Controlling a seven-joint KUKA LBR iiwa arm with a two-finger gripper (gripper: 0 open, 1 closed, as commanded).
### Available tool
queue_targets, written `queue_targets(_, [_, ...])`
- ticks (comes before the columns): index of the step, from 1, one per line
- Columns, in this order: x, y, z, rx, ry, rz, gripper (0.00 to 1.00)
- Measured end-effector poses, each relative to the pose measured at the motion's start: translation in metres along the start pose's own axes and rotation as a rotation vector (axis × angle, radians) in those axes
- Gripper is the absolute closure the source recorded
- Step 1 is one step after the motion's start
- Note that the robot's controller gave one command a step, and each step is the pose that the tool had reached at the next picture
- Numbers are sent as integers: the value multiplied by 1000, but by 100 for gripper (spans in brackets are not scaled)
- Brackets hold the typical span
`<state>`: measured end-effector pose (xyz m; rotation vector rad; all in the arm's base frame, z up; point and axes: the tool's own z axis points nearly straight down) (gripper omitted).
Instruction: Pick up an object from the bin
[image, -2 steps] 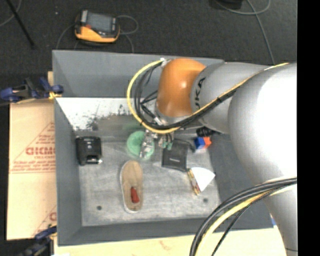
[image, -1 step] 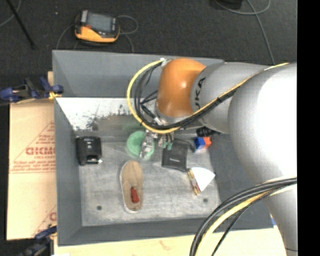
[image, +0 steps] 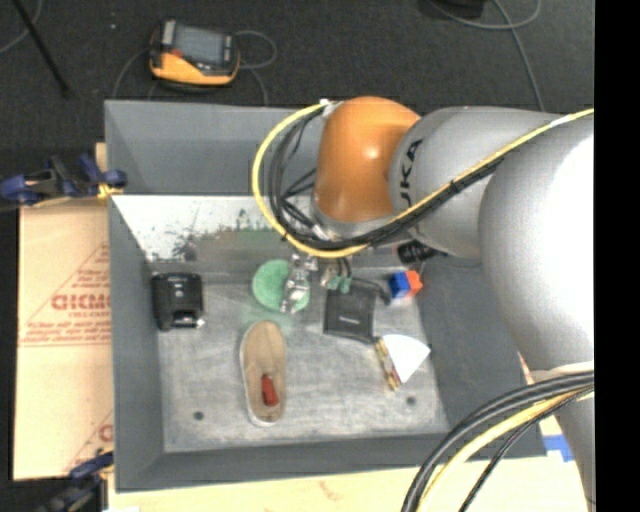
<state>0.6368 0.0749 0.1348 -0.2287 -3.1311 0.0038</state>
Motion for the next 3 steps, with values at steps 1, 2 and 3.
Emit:
queue_targets(1, [5,14,-30,-4,-13,-28,100])
queue_targets(2, [5,3,-43,-2,3,-11,100])
queue_targets(3, [10,22,-101,-2,-5,26,100])
